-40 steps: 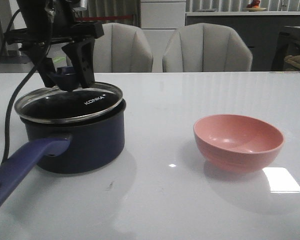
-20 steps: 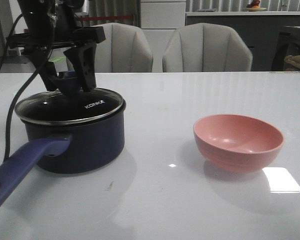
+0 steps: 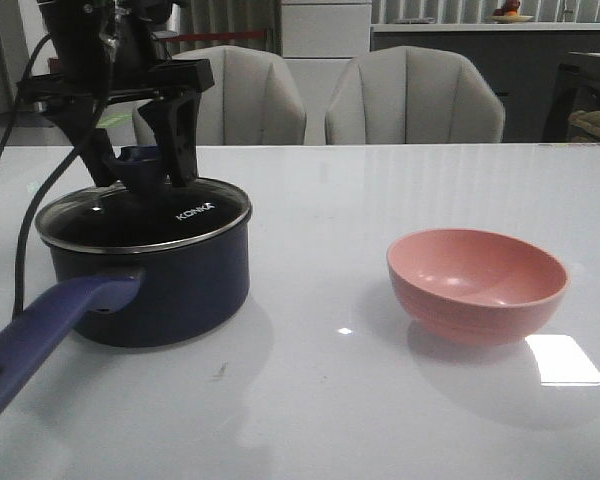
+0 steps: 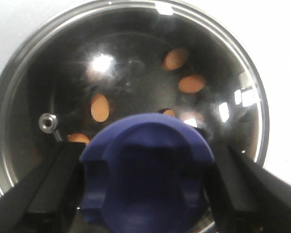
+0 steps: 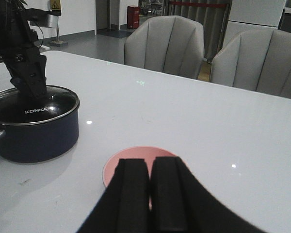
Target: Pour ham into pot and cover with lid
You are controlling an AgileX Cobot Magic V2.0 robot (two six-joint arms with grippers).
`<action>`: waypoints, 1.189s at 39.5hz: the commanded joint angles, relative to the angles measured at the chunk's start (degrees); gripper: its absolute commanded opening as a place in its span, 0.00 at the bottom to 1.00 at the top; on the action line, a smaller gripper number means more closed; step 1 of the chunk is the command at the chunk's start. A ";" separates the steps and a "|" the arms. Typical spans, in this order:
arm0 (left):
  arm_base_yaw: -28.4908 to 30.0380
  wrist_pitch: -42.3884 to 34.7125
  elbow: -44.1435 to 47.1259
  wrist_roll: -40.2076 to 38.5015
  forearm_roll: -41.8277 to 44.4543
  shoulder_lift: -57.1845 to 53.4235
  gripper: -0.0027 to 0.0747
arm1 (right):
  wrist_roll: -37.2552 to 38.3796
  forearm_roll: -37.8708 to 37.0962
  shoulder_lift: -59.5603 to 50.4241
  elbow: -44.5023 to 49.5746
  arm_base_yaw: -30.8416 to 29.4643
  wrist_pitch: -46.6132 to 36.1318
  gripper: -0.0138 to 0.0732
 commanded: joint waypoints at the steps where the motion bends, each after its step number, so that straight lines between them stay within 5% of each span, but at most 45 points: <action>1: -0.45 0.91 -1.79 0.02 -0.92 -3.08 0.81 | -0.52 0.32 0.51 -1.55 -0.01 -4.22 0.35; 14: -0.45 2.23 -8.86 0.02 -0.09 -4.49 0.82 | -0.52 0.32 0.51 -1.55 -0.01 -4.22 0.35; 24: -0.45 2.23 -6.15 0.02 6.59 -13.48 0.82 | -0.52 0.32 0.51 -1.55 -0.01 -4.22 0.35; 47: 3.76 -23.78 38.90 0.02 7.97 -62.89 0.82 | -0.52 0.32 0.51 -1.55 -0.01 -4.22 0.35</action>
